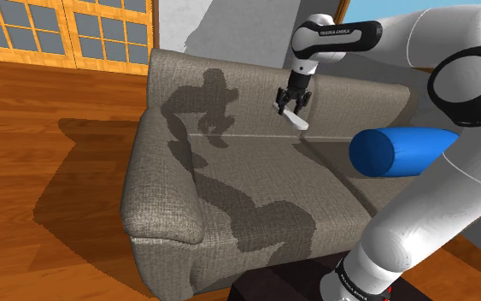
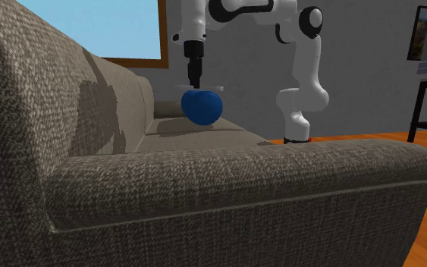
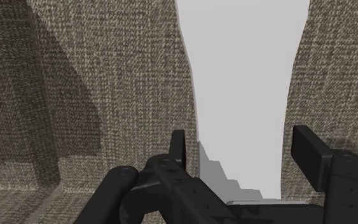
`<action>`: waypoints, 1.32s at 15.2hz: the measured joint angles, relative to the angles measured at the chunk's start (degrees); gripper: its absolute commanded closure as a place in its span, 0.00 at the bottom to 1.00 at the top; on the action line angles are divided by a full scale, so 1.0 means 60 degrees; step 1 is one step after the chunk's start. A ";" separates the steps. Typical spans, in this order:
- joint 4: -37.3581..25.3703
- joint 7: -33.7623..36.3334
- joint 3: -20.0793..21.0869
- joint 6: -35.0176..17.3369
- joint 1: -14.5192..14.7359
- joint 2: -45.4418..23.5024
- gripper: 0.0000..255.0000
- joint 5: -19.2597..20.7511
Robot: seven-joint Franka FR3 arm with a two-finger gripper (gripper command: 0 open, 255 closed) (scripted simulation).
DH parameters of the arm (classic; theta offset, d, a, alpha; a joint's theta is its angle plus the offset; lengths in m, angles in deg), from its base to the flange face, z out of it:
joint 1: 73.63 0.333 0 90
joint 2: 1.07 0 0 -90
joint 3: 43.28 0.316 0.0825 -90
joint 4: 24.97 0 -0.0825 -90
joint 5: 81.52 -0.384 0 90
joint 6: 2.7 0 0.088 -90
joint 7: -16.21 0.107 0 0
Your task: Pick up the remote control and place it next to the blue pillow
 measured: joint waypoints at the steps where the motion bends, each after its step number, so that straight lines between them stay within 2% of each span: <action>1: -0.0146 0.0009 0.0005 0.0141 0.0004 -0.0004 1.00 -0.0001; 17: -0.2570 -0.0019 -0.0004 0.2249 0.0009 -0.0328 1.00 -0.0070; 20: -0.2007 -0.0282 -0.0142 0.2268 -0.0127 0.0265 1.00 0.0073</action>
